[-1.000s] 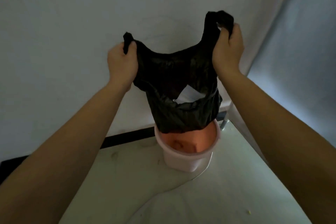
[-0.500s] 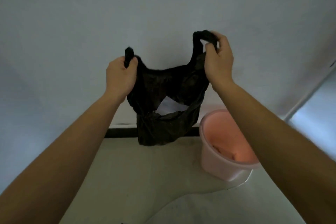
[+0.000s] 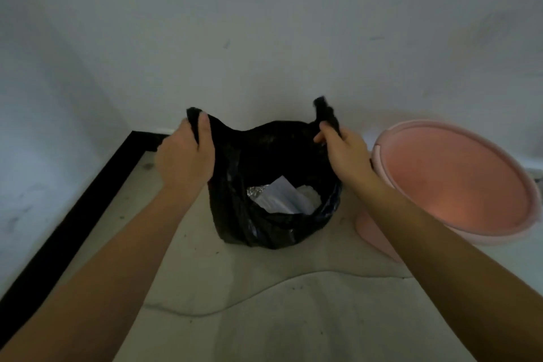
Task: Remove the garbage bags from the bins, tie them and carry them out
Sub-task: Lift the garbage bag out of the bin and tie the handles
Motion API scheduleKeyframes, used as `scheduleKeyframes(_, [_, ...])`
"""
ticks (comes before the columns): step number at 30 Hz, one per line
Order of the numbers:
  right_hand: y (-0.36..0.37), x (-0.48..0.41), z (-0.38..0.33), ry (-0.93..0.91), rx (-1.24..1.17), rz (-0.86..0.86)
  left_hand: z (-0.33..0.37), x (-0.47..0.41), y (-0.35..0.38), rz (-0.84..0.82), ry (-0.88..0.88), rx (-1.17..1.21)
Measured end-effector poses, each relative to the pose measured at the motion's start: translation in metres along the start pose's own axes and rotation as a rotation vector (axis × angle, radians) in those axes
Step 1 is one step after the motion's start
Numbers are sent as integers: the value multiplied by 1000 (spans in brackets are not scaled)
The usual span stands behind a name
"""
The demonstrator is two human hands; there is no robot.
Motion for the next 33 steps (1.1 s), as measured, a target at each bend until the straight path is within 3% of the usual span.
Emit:
scheduleKeyframes(4, [-5,0,-38,-110,-128,40,26,-16,-31,235,106,271])
scheduleKeyframes(6, [-10,5,-45,-204,-132,53,30,-15,-33,210,153,419])
scheduleKeyframes(10, [-10,23,-11,-267,-32,44,14,13,-16,74,84,619])
scheduleKeyframes(15, [-3,63,72,-289,14,23,-26,74,13,-63,240,512])
scheduleKeyframes(22, [26,80,132,-273,205,-150,-82,113,32,-319,302,292])
scheduleKeyframes(28, [46,58,131,-245,160,-88,-46,111,44,-471,274,270])
scheduleKeyframes(33, [40,25,121,-151,-20,-221,-15,89,61,-579,363,163])
Point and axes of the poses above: each hand's wrist, its own x-axis away from the middle knuckle, its own y-axis out of the palm, z = x × y, the point moved 2 cm from there along -x, towards the middle knuckle, and after that the axes turned 1 degree about -x, right-handed, at the moved point
